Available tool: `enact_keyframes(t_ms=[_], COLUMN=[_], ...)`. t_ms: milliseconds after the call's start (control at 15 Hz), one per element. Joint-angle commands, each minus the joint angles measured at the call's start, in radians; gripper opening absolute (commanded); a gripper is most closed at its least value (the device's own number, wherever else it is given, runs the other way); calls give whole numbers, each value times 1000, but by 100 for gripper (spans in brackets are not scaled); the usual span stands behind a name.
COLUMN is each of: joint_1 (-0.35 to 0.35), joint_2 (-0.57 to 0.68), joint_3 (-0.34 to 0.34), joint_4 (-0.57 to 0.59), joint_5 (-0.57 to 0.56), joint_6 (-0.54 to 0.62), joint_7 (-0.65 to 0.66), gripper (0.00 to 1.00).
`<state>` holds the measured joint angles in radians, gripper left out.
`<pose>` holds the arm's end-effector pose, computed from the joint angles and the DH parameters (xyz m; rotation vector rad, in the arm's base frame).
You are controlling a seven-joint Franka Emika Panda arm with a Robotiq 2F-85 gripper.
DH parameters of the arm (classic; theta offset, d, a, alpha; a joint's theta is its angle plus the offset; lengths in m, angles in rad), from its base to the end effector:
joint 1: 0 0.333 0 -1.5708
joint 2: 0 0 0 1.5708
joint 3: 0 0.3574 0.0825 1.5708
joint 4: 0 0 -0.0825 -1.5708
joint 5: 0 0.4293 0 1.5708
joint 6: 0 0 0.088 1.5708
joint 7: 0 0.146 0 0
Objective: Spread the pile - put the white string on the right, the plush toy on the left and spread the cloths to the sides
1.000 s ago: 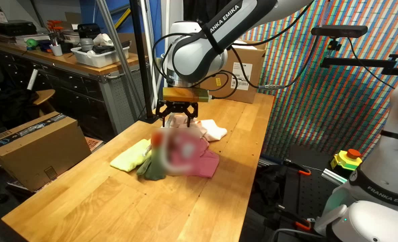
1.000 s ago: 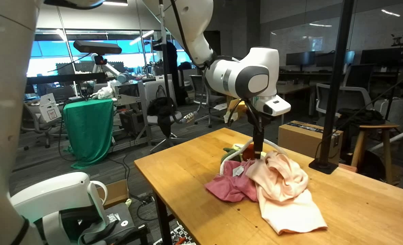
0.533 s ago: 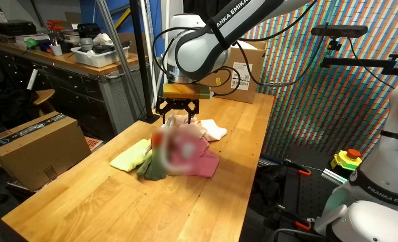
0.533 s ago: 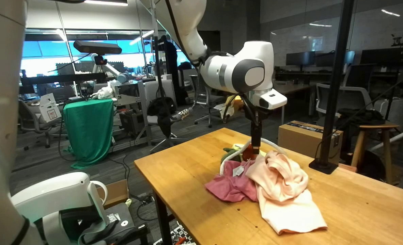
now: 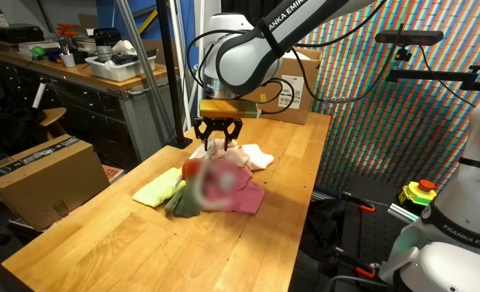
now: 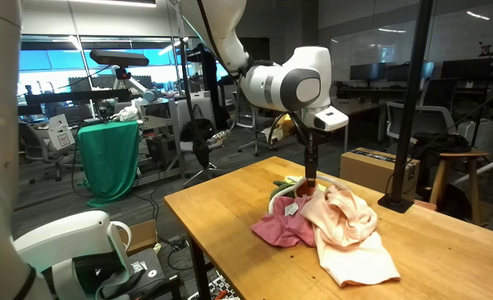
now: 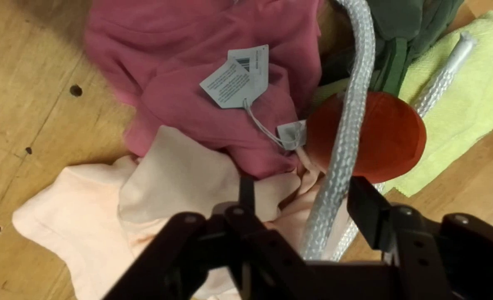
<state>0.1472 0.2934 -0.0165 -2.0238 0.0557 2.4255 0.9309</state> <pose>0.6510 0.0875 0.2848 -2.7901 1.2448 -0.1166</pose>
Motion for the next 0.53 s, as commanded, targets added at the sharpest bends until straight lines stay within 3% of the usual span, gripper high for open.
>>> enact_keyframes(t_ms=[0, 200, 400, 467], joint_1=[8, 9, 13, 12], joint_2=[-33, -34, -32, -33], joint_3=[-6, -6, -11, -10], joint_4=[-30, -34, -38, -42], joint_5=[-26, -29, -56, -60], joint_6=[16, 21, 39, 47], joint_7=[34, 33, 36, 35], gripper=[31, 11, 6, 9])
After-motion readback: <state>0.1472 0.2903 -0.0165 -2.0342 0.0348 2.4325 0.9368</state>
